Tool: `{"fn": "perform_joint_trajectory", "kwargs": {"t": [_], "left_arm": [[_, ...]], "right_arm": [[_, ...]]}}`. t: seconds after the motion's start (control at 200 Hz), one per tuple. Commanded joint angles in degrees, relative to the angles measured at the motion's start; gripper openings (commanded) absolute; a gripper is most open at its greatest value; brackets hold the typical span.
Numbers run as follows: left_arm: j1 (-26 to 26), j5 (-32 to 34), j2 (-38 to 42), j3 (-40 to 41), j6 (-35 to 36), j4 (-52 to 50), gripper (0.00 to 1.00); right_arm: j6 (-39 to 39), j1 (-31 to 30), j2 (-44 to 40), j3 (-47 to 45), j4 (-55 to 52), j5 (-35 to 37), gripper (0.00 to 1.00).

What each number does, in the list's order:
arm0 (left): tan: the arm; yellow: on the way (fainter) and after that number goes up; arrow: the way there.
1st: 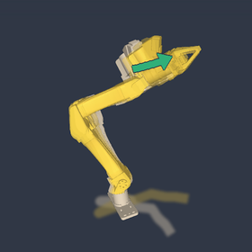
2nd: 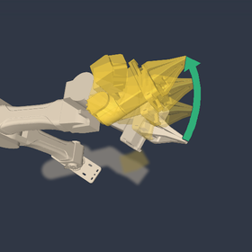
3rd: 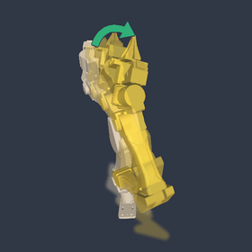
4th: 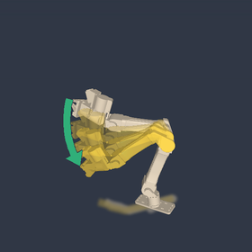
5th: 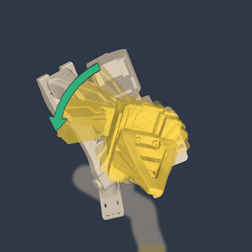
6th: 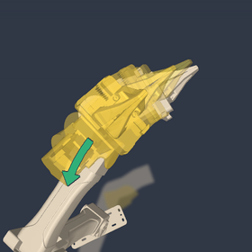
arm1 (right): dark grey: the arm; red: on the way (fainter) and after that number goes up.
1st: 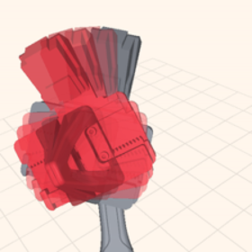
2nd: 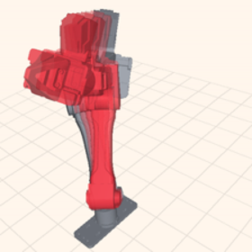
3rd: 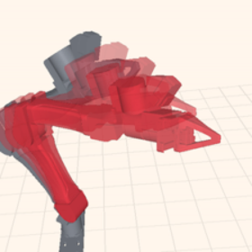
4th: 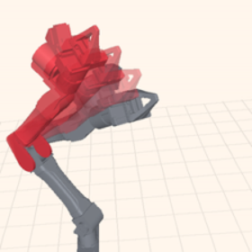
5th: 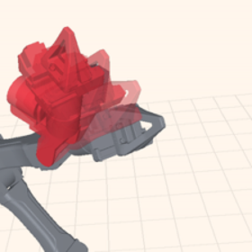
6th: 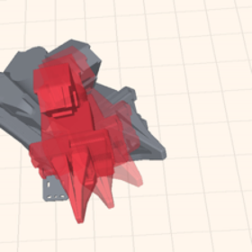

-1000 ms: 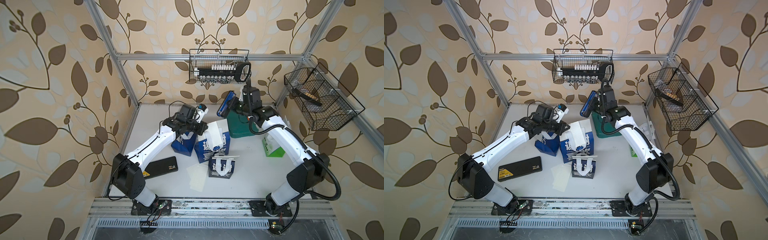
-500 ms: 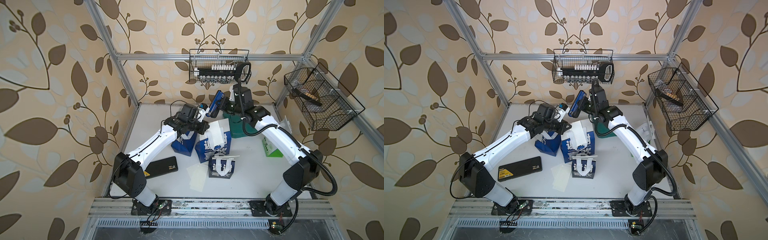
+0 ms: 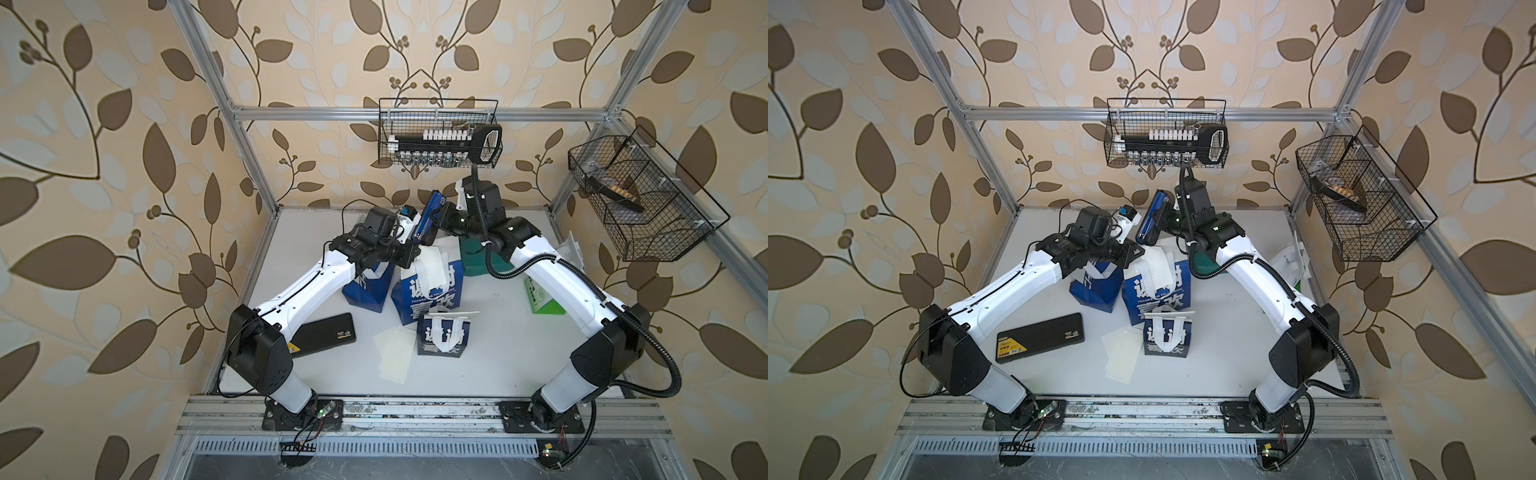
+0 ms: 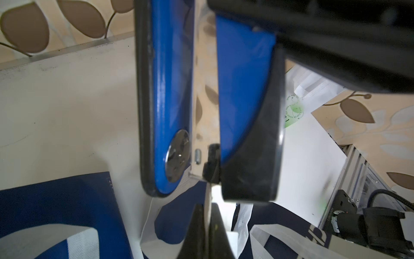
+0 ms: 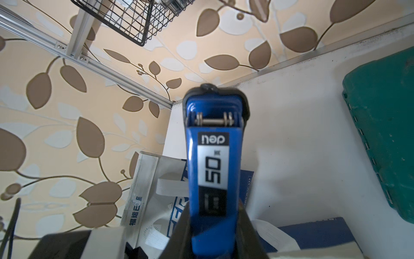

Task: Staple the receipts to the bags
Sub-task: Place the stapler in the takeout bag.

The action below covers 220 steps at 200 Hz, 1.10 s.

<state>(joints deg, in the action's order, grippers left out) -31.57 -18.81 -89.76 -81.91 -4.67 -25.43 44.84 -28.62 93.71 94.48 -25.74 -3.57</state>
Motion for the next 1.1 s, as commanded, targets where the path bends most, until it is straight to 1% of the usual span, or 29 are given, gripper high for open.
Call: {"fn": "perform_joint_trajectory", "kwargs": {"t": [0.0,0.195,0.59,0.86,1.095], "left_arm": [[-0.42,1.51,0.36,-0.9,0.77,2.18,0.0],[-0.48,1.93,0.43,-0.56,0.65,2.2,0.0],[-0.48,2.02,-0.34,-1.41,0.54,2.28,0.0],[-0.49,2.04,-0.55,-1.56,0.39,2.14,0.0],[-0.51,1.96,-0.75,-1.92,0.45,1.95,0.0]], "right_arm": [[-2.31,-0.3,-2.83,1.62,2.28,0.33,0.0],[-3.26,-0.3,-2.89,2.36,1.39,-0.44,0.0],[-2.8,-0.43,-4.32,-0.63,0.91,-0.64,0.0],[-6.03,-1.39,-4.82,-0.36,-1.73,2.13,0.0],[-7.15,-2.05,-4.51,-0.4,-2.89,3.86,0.0]]}}
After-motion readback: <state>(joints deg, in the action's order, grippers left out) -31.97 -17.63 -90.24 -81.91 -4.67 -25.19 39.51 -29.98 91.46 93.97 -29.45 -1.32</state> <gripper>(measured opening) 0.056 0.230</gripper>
